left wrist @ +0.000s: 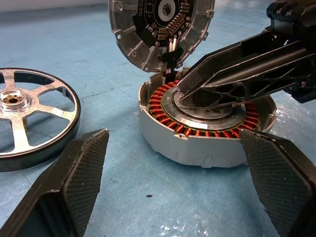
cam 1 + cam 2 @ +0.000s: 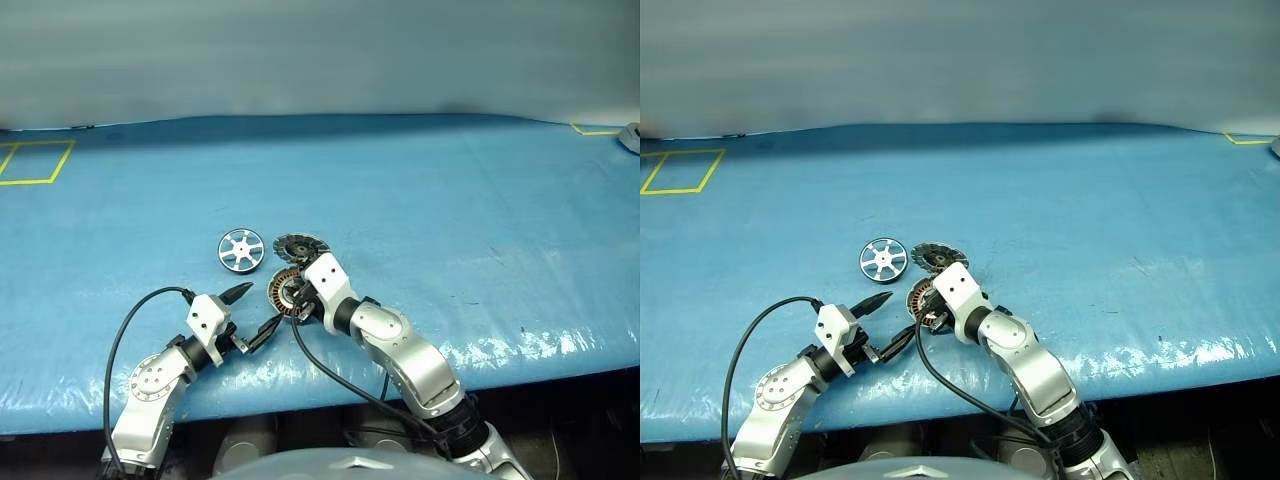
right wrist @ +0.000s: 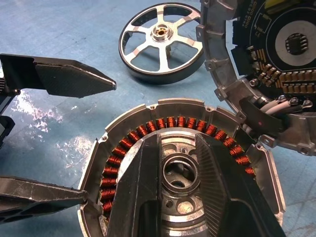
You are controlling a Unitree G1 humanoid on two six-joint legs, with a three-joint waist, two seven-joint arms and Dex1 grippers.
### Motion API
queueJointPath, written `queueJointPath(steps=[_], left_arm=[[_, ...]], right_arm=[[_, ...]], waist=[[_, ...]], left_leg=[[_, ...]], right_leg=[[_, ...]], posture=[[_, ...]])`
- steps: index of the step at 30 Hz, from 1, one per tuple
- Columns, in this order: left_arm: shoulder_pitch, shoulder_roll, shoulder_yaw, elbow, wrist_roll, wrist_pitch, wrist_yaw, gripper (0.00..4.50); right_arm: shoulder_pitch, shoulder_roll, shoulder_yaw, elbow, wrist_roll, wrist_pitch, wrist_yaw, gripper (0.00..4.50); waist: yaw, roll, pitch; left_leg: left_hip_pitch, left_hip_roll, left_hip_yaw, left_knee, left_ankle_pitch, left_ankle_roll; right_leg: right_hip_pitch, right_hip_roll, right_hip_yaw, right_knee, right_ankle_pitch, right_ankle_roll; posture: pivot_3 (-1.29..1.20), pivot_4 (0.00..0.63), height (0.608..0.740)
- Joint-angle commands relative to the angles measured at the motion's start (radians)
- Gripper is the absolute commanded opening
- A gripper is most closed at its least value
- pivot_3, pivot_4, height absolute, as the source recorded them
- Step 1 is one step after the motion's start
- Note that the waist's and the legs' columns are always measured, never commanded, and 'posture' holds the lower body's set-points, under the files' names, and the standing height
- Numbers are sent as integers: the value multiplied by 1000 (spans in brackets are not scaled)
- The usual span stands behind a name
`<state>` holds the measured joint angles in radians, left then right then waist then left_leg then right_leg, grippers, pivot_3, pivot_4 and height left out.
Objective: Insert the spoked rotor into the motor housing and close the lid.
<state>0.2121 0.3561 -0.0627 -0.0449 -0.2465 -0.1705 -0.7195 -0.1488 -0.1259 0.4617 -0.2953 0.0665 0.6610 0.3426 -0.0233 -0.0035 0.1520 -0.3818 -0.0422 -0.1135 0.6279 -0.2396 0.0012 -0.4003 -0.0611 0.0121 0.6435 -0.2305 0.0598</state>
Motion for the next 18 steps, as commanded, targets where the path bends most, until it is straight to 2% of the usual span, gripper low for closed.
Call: queueJointPath(steps=[1,2,7,15,18], left_arm=[[3,-3,1,-22,0,-5,7,4500],[3,-3,1,-23,0,-5,8,4500],[3,-4,1,-29,0,-1,13,4500],[3,-6,2,-25,1,-5,16,4500],[-1,-7,0,-21,2,-9,16,4500]], right_arm=[[-2,12,-7,-12,5,-10,1,669],[-1,12,-7,-10,4,-12,1,669],[12,0,-15,-43,1,11,-5,2332],[48,-63,-46,-330,111,183,53,2332],[27,-77,-37,-361,94,277,13,1719]], waist=[[0,0,0],[0,0,0],[0,0,0],[1,0,0],[1,0,0]], left_leg=[[0,0,0,0,0,0],[0,0,0,0,0,0],[0,0,0,0,0,0],[0,0,0,0,0,0],[0,0,-1,1,0,0]], right_leg=[[0,0,0,0,0,0],[0,0,0,0,0,0],[0,0,0,0,0,0],[0,0,0,0,0,0],[1,0,0,0,0,0]], posture=[[0,150,740],[0,150,740],[0,150,740],[0,150,740],[0,150,740]])
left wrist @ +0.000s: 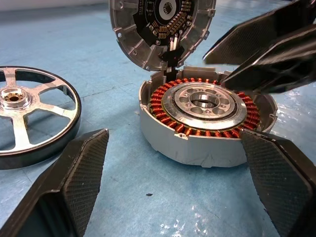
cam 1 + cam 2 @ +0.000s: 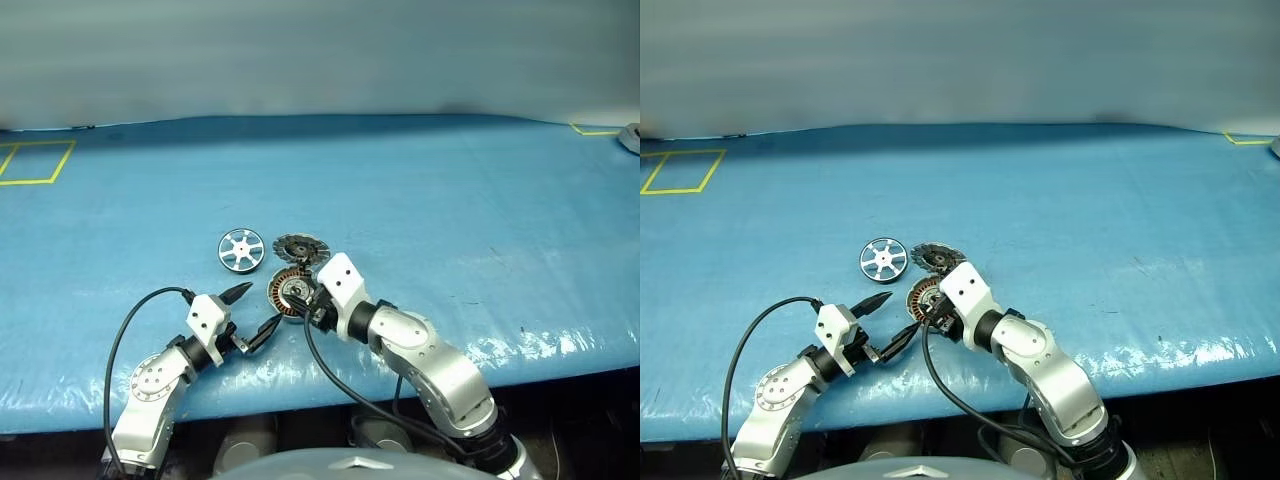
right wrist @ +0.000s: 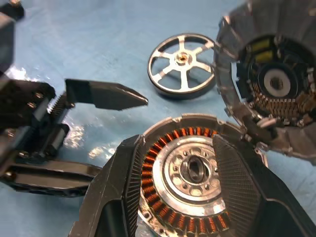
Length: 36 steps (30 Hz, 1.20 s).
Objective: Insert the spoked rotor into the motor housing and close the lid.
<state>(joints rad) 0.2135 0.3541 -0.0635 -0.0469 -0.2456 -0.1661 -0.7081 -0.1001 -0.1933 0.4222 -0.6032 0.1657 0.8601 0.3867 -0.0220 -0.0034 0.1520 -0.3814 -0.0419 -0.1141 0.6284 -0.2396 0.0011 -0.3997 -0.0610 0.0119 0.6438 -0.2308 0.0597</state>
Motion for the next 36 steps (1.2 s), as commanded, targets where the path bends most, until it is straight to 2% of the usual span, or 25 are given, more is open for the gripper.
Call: queueJointPath(steps=[1,5,6,16,36], left_arm=[[-4,-4,0,-17,1,-14,3,4500],[-10,-5,-3,-9,2,-15,0,4500],[-10,-5,-4,-7,1,-16,-1,4500],[-8,-12,-1,9,5,-28,1,4500],[-3,-12,6,32,-1,-45,-5,4500]], right_arm=[[-40,-20,17,-57,-24,107,-47,1378],[-123,-10,50,-40,-57,220,-105,71],[-136,-2,51,-31,-58,235,-115,31],[-192,-2,83,41,-73,259,-136,31],[-149,29,102,103,-58,178,-114,31]], waist=[[0,0,0],[0,0,0],[0,0,0],[0,0,0],[-2,0,0]], left_leg=[[0,0,0,0,0,0],[0,0,1,0,0,0],[0,0,1,0,0,0],[0,-1,0,0,0,0],[0,0,0,0,0,0]], right_leg=[[0,0,0,0,0,0],[0,0,0,0,0,0],[-1,0,0,0,0,0],[0,0,0,0,0,0],[0,0,0,0,0,0]], posture=[[0,150,740],[0,150,740],[0,150,740],[0,150,740],[0,150,740]])
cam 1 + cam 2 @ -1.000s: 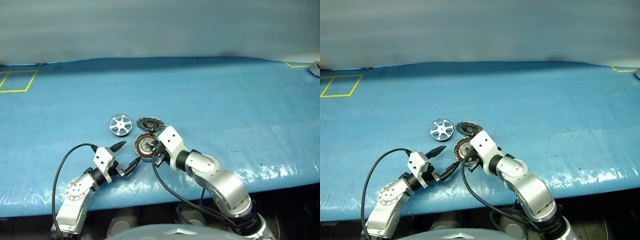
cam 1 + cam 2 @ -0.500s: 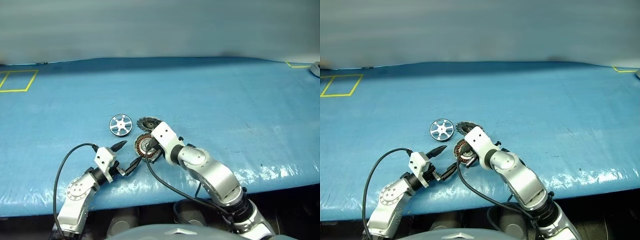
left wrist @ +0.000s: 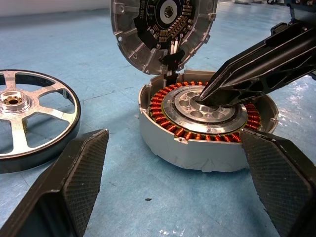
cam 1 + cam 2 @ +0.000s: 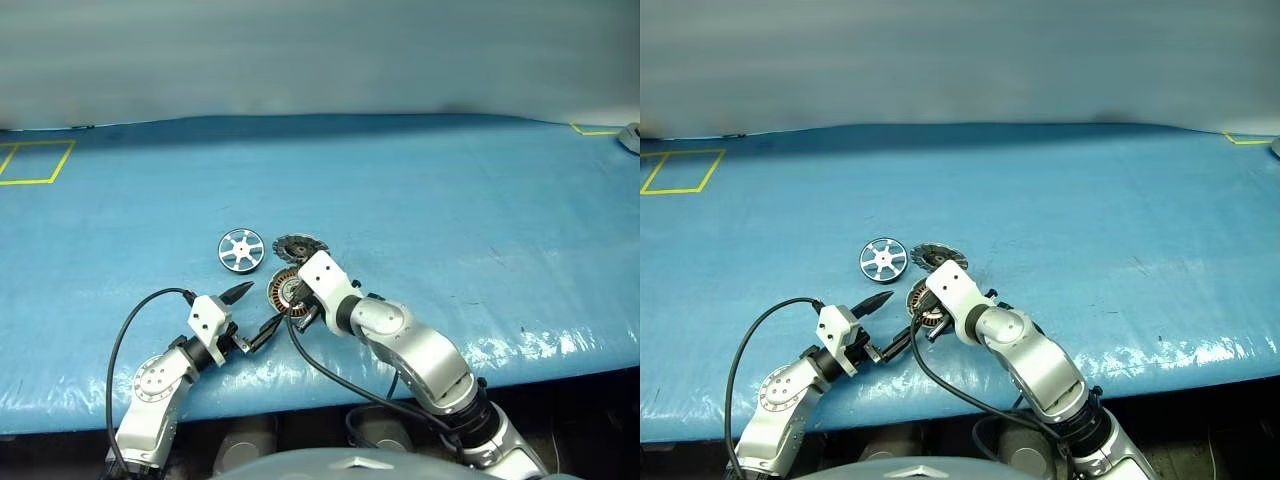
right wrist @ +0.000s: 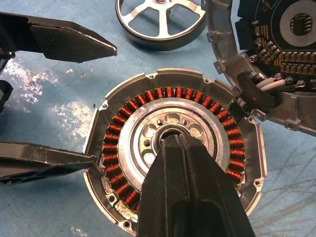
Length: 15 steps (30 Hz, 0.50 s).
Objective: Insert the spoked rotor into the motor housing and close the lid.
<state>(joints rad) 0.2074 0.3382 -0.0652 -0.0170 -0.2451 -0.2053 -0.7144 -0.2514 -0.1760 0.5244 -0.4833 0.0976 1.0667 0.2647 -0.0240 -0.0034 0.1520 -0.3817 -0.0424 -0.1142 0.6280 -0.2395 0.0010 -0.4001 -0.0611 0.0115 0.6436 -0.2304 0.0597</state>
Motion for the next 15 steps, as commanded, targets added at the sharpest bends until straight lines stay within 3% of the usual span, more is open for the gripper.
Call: queueJointPath(steps=[1,15], left_arm=[[3,4,8,3,-2,-5,1,4500],[8,0,2,2,3,4,1,4500]], right_arm=[[3,13,0,-15,11,-32,8,31],[-9,21,-1,-6,-11,-9,-21,31]], waist=[[0,0,0],[-1,0,0]], left_leg=[[0,0,0,0,0,0],[0,0,0,0,0,0]], right_leg=[[0,0,0,0,0,0],[0,0,0,0,0,0]], posture=[[0,150,740],[0,150,740]])
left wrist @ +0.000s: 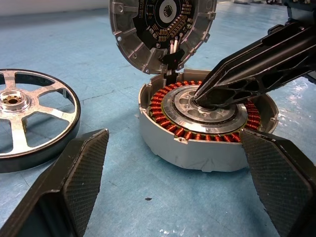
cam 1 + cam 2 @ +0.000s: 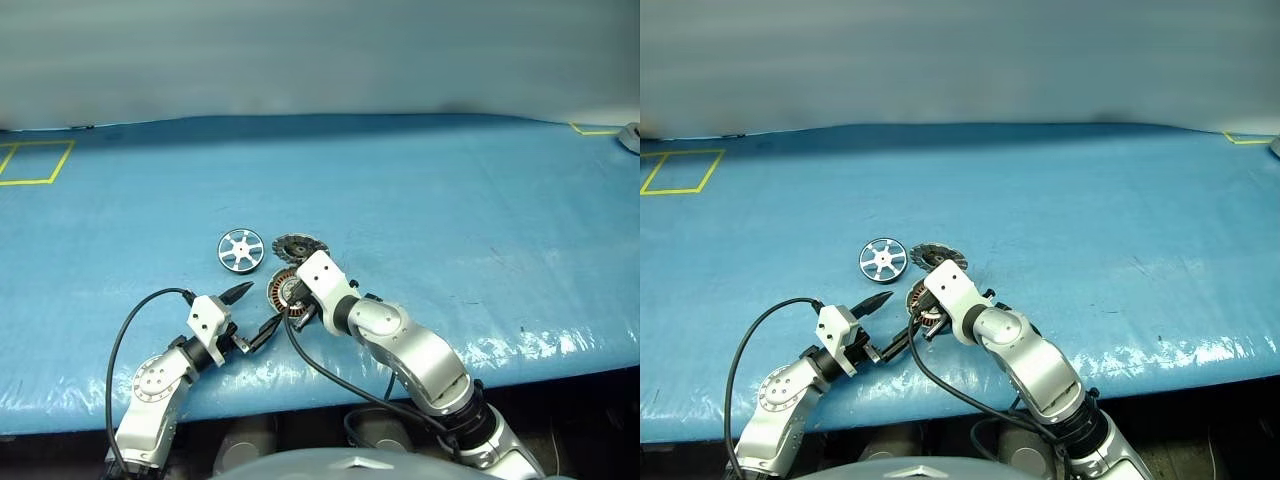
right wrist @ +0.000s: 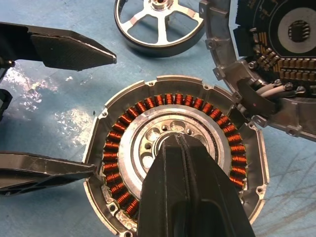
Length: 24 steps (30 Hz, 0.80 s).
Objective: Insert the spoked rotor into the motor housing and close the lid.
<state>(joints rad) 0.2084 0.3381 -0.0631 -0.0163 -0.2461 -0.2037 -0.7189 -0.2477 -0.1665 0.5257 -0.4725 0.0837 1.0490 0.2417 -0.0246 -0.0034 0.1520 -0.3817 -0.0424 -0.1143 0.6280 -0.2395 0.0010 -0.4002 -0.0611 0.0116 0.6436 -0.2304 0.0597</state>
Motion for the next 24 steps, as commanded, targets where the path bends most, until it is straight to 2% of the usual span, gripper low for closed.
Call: queueJointPath(steps=[1,10,24], left_arm=[[7,-1,-1,2,4,3,6,4500],[9,-2,-4,-7,7,8,12,4500],[10,0,-8,-18,7,15,19,4500]], right_arm=[[-12,14,-2,-15,6,13,2,31],[0,16,-5,8,7,14,5,31],[-29,-39,54,0,-15,23,34,31]], waist=[[0,0,0],[-1,0,0],[0,0,0]], left_leg=[[0,0,0,0,0,0],[1,0,0,0,0,0],[1,0,0,0,0,0]], right_leg=[[0,0,0,0,0,0],[0,0,0,0,0,0],[0,0,0,0,0,0]], posture=[[0,150,740],[0,150,740],[0,150,740]])
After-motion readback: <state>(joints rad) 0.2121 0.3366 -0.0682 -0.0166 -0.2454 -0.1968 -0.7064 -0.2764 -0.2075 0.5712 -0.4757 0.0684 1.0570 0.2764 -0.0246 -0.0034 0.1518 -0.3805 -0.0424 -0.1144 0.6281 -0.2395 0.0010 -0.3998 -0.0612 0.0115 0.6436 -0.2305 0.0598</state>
